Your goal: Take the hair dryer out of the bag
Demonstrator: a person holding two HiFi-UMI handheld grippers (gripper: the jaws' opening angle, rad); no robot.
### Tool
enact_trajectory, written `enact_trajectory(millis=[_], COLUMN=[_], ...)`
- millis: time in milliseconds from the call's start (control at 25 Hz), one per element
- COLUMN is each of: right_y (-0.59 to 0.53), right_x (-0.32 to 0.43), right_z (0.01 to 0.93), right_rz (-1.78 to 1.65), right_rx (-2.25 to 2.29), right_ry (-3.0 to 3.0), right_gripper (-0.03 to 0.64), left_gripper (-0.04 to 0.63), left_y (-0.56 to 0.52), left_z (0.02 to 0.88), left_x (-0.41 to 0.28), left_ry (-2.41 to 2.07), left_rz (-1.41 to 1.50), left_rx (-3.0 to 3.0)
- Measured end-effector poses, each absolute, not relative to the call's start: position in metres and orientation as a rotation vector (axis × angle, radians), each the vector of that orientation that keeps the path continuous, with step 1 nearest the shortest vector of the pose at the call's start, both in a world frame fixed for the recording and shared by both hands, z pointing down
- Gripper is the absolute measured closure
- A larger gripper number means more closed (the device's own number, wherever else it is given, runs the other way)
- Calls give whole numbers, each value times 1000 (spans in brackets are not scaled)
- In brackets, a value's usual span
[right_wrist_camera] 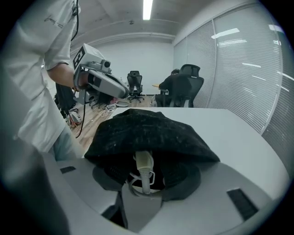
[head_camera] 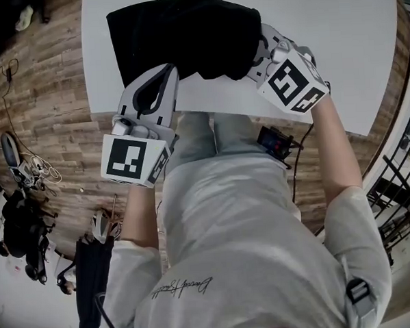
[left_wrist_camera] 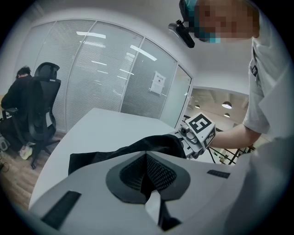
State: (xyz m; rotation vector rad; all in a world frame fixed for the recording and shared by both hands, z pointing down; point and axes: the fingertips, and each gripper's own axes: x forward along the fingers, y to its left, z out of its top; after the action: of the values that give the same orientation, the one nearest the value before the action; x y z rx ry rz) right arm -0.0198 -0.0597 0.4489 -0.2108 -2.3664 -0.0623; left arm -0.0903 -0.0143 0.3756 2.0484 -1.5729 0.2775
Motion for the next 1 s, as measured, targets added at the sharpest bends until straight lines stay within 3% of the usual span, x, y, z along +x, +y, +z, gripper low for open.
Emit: enact_trajectory(millis=[240, 400, 680, 840, 1000], right_y=[-58, -56, -53, -49, -48], right_x=[-33, -39, -45, -46, -47], right_z=[459, 460, 461, 458, 458], right_rz=[-114, -112, -111, -105, -104], right_rx=[-277, -303, -326, -319, -319], right_ry=[-2326, -2322, -2326, -2331, -2338], right_gripper=[396, 390, 376, 376, 372], left_gripper=[581, 443, 420, 430, 528], left_y=[-20, -31, -45, -43, -44], left_z=[373, 374, 396, 406, 410], left_x=[-85, -70, -49, -42, -43], left_ry=[-1536, -1387, -1089, -993, -1000], left_rz=[407, 634, 1058, 1264, 1305], left_rx=[2121, 2284, 2486, 2514, 2495])
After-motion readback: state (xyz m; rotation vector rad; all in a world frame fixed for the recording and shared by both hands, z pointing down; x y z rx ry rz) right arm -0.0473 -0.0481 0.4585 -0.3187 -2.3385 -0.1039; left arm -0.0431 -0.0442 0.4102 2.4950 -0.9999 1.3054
